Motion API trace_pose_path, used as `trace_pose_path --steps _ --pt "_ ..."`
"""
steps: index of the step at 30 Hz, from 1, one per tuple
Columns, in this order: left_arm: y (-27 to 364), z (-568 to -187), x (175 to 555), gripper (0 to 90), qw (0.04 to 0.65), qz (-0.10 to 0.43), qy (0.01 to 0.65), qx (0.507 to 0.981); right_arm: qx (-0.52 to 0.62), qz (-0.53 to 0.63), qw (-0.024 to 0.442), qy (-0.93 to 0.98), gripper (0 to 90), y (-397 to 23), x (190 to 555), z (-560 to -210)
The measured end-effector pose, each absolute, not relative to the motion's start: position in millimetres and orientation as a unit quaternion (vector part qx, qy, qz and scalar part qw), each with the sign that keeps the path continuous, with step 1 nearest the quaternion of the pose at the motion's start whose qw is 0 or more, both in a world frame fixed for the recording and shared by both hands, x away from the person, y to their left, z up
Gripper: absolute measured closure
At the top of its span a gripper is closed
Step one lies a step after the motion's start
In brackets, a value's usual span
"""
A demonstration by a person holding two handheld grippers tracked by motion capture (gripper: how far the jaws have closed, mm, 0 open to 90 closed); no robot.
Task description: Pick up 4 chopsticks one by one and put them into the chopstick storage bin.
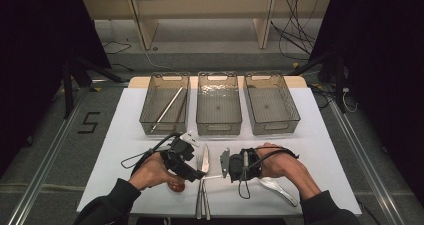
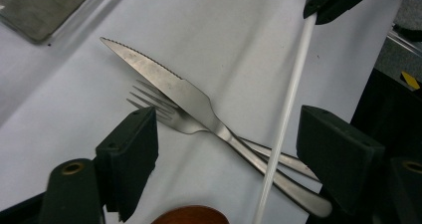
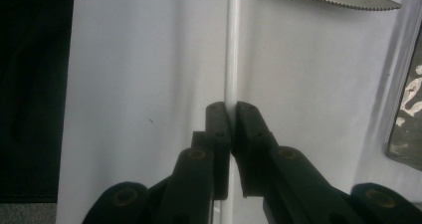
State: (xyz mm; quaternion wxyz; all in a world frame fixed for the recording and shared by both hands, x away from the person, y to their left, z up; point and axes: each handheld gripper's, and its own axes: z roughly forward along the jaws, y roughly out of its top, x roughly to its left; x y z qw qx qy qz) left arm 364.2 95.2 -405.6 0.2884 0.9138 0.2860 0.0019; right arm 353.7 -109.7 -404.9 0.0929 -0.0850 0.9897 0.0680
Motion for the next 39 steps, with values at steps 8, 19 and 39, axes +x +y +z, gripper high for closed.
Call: trace_pose_path --steps 8,19,39 --pt "86.8 -412.9 361.7 29.3 0.261 -0.02 0.263 0.929 -0.089 0.065 0.092 0.99 85.7 -107.3 352.2 -404.6" --pt "81.5 -418.2 354.7 45.0 0.247 -0.043 0.234 0.939 -0.098 0.073 0.091 0.988 85.7 -102.9 348.5 -405.4" --pt "76.9 -421.3 346.0 82.3 0.238 -0.073 0.205 0.946 -0.118 0.084 0.095 0.985 85.7 -93.4 342.2 -404.9"
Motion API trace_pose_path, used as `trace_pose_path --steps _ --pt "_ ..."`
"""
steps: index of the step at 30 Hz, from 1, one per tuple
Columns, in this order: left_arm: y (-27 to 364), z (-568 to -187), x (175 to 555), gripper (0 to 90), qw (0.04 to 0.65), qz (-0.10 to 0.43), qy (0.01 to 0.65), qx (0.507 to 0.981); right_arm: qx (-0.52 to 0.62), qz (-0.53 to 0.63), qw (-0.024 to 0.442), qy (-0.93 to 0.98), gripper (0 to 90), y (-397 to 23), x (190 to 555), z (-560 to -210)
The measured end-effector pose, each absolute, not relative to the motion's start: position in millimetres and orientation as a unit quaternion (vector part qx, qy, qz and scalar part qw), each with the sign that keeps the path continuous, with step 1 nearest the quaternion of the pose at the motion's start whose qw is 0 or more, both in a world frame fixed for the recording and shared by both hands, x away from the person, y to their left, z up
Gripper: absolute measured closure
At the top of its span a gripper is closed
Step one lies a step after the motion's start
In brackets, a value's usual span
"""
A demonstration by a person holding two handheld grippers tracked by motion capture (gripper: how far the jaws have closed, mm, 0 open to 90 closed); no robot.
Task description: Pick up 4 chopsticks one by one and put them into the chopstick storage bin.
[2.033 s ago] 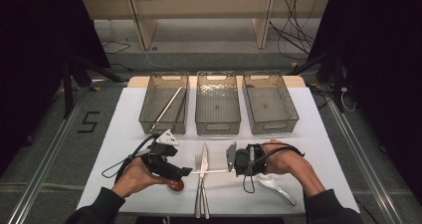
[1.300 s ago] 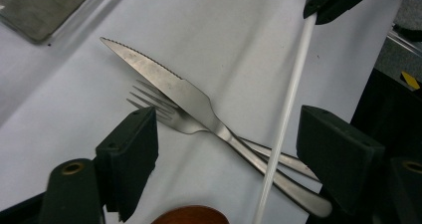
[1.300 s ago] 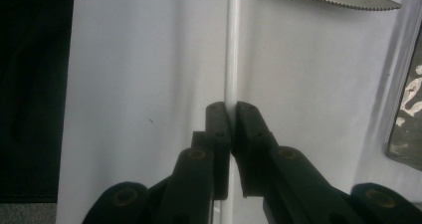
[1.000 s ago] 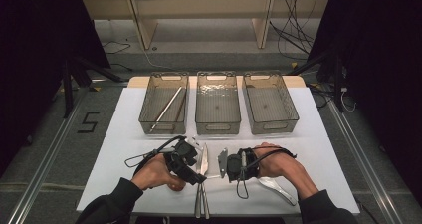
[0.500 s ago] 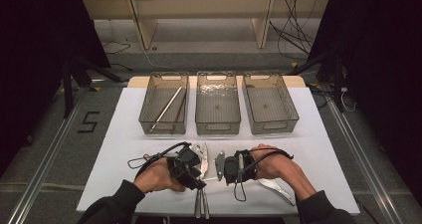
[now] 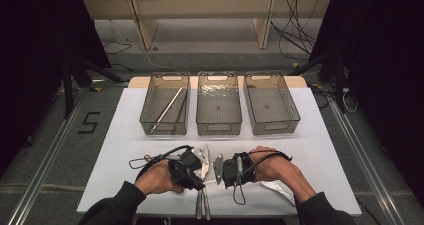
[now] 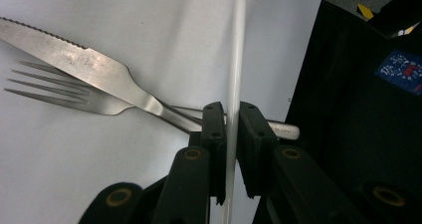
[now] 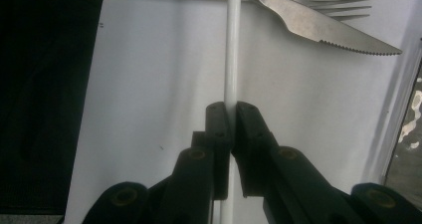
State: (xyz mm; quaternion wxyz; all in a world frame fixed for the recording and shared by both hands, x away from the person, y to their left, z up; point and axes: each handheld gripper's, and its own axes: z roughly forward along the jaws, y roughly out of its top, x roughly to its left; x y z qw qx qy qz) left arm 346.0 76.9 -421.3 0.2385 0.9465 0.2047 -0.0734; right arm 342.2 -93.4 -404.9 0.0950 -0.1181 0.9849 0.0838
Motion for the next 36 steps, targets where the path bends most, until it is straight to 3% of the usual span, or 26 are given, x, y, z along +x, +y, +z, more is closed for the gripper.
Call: trace_pose_path --steps 9,10,12,22,36 --pt "80.2 -418.3 344.4 85.3 0.239 -0.069 0.174 0.953 -0.117 0.091 0.096 0.984 83.9 -94.8 341.2 -405.2" --pt "80.5 -417.8 344.2 85.4 0.236 -0.062 0.173 0.954 -0.113 0.092 0.094 0.985 81.7 -95.8 341.6 -404.6" --pt "83.4 -418.1 344.9 85.4 0.239 -0.057 0.179 0.953 -0.103 0.089 0.094 0.986 68.9 -98.3 342.6 -403.3" --pt "110.6 -407.0 353.6 85.5 0.256 -0.022 0.211 0.943 0.028 0.165 0.106 0.98 38.7 -131.4 354.8 -384.5" --pt "145.5 -388.2 366.3 85.5 0.303 0.041 0.281 0.91 0.26 0.219 0.095 0.936 30.4 -188.7 365.8 -394.1"
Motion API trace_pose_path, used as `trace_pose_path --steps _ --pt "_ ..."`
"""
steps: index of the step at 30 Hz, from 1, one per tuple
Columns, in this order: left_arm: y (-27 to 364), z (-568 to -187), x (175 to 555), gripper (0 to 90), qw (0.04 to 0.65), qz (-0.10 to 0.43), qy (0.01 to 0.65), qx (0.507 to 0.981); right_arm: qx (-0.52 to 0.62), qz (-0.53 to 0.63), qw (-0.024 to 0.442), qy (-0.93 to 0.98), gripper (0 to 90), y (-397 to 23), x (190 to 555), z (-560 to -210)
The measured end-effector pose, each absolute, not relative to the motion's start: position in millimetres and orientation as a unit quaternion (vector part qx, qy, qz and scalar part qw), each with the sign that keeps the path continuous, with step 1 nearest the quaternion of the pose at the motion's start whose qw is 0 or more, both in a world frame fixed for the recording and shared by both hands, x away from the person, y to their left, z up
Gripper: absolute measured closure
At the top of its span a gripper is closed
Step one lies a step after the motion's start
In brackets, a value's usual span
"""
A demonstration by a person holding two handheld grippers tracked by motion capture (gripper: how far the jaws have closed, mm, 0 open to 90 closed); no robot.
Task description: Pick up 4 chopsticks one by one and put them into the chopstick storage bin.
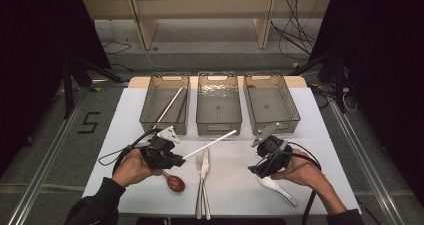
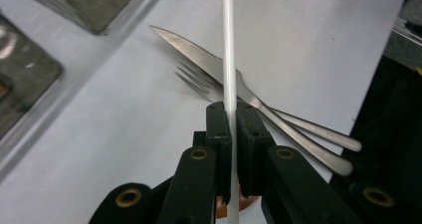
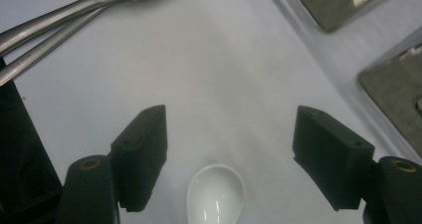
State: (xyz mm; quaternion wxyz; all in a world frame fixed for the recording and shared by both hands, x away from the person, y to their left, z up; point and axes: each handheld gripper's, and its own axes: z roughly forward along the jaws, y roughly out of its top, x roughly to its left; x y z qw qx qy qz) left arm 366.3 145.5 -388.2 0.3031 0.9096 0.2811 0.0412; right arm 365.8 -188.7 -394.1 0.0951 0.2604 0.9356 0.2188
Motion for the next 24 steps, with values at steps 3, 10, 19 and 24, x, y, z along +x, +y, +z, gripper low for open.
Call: trace_pose_path --steps 3,10,19,24 --pt "150.2 -387.6 368.9 85.5 0.306 0.055 0.293 0.904 0.284 0.218 0.095 0.929 29.5 -194.3 366.1 -397.3" --pt "160.2 -385.6 375.5 85.5 0.304 0.071 0.311 0.898 0.32 0.211 0.086 0.919 28.0 -200.9 363.7 -404.0" --pt "179.2 -380.8 391.6 85.5 0.317 0.087 0.349 0.878 0.331 0.207 0.081 0.917 27.5 -205.2 359.5 -408.6" --pt "190.5 -376.6 405.6 85.5 0.322 0.098 0.37 0.866 0.332 0.204 0.083 0.917 27.6 -207.7 356.8 -409.6"
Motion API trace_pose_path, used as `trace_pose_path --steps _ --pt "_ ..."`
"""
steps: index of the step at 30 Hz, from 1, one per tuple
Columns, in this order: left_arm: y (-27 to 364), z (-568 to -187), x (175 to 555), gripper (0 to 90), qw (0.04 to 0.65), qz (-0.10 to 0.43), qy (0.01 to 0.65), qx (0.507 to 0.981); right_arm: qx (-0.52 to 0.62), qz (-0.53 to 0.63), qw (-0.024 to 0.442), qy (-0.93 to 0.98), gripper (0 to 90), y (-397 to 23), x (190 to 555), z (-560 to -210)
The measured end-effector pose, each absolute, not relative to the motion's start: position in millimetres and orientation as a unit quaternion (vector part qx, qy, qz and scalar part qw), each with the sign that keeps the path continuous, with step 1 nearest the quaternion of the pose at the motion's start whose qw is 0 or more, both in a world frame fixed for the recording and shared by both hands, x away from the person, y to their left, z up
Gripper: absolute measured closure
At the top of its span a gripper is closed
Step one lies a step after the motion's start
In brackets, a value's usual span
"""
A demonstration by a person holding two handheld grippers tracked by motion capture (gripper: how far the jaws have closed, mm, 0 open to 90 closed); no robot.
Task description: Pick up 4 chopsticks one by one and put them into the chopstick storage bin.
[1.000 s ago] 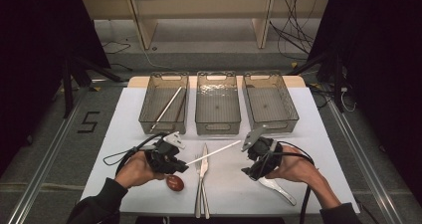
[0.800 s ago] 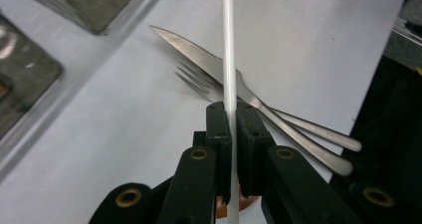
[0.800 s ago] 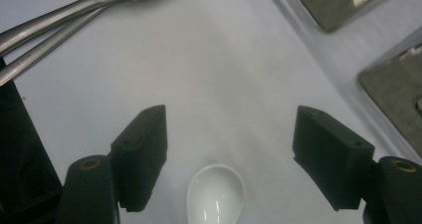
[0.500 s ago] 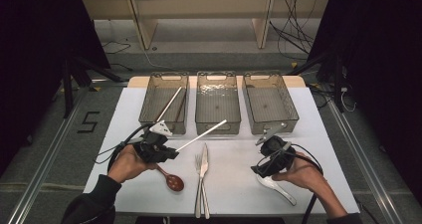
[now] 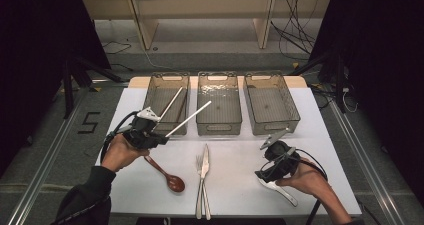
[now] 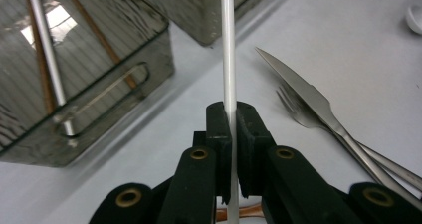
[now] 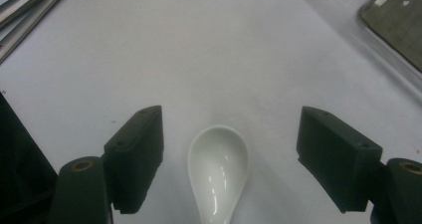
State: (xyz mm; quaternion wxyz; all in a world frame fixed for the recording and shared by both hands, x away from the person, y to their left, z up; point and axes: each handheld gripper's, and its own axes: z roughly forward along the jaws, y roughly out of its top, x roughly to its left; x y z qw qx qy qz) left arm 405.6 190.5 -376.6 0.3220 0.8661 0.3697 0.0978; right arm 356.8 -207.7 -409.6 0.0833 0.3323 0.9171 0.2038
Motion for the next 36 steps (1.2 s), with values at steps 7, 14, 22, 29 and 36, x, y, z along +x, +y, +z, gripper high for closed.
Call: trace_pose_path --steps 7,14,22,29,36 --pt "201.9 -374.1 430.9 85.5 0.319 0.118 0.399 0.851 0.336 0.203 0.084 0.916 27.5 -211.5 352.6 -411.4" --pt "213.0 -375.8 459.6 85.5 0.314 0.13 0.432 0.835 0.329 0.203 0.083 0.918 27.5 -210.9 348.8 -411.9" --pt "219.0 -381.5 492.4 85.4 0.293 0.144 0.471 0.819 0.324 0.203 0.083 0.92 27.5 -209.9 347.0 -412.1" --pt "229.6 -387.7 509.2 85.4 0.288 0.147 0.503 0.801 0.32 0.205 0.083 0.921 27.5 -211.0 346.3 -412.5" --pt "232.9 -390.0 518.1 85.4 0.291 0.145 0.515 0.793 0.317 0.204 0.083 0.923 27.5 -210.5 345.8 -412.8"
